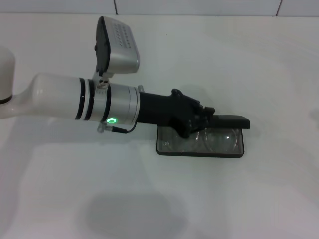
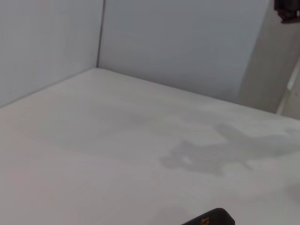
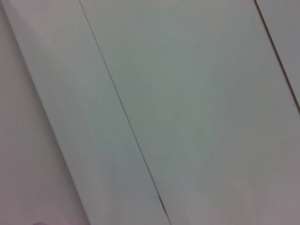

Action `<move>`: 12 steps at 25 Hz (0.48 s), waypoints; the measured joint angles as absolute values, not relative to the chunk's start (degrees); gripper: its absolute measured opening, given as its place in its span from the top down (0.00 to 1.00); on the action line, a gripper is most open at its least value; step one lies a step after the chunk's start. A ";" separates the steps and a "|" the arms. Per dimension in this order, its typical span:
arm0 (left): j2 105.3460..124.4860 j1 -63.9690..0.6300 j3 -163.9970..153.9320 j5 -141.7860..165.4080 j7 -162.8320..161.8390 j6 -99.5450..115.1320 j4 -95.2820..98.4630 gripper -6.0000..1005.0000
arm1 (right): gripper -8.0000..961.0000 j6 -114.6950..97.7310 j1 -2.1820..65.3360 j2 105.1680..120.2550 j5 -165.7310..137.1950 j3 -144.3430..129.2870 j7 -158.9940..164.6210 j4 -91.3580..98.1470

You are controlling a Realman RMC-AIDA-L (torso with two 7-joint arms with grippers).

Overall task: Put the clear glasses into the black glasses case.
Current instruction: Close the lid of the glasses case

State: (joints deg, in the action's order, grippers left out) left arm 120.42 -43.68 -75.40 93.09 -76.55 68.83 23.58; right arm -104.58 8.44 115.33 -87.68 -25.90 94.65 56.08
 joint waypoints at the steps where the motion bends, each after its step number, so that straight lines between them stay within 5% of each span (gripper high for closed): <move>1: 120.42 -43.65 -75.96 93.05 -76.55 68.96 23.61 0.77 | 0.90 -104.84 8.48 115.32 -87.67 -25.83 94.65 55.87; 12: 120.48 -42.96 -86.59 87.88 -76.00 69.75 23.99 0.74 | 0.90 -105.42 8.89 115.30 -87.63 -25.69 94.28 53.49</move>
State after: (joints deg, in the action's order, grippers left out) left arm 120.48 -42.96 -86.59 87.88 -76.00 69.75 23.99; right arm -105.42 8.89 115.30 -87.63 -25.69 94.28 53.49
